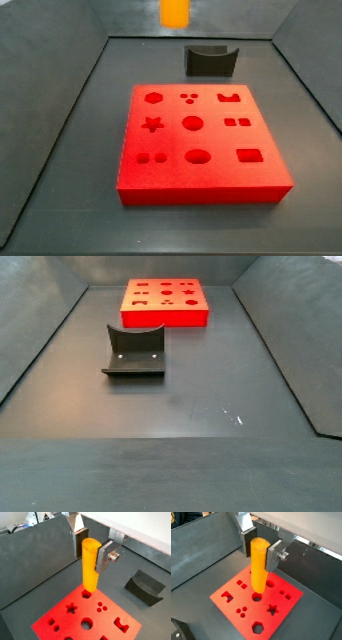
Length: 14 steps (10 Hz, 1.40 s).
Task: Insert the oval object.
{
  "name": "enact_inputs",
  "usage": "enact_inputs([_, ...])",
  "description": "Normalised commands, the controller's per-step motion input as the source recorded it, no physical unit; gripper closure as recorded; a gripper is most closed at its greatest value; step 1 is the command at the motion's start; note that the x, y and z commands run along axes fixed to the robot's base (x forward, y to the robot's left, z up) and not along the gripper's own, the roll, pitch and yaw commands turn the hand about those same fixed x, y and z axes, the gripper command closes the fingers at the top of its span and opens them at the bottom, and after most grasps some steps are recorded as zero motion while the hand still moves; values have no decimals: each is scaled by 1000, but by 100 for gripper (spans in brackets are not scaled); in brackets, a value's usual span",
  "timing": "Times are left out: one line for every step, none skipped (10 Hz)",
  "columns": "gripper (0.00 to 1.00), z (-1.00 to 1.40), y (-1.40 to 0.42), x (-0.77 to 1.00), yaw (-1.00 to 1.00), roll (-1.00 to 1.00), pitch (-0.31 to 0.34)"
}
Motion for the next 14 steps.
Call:
enact_inputs([100,-46,-509,474,0,90,11])
enact_inputs([100,-129,-731,837,0,59,0])
enact_inputs([100,-337,-786,769,0,76,-6])
enact_inputs([100,-471,-680,737,14,104,0])
enact_inputs([100,-557,-589,711,117,103,0])
enact_inputs([100,-717,-514,557,349,20,-9])
enact_inputs([100,-726,-320,357,583,-26,-50])
enact_inputs([100,-766,-240,269,683,-23,-20])
enact_inputs([100,-789,-251,246,697,-6,-9])
enact_inputs([100,-731,-260,217,637,0,0])
enact_inputs([100,-611,-237,86,494,0,-3])
enact_inputs([100,-489,-283,0,140,0,-27])
enact_inputs([100,-346,-234,0,0,0,-67])
enact_inputs([100,-223,-111,6,-120,-13,-76])
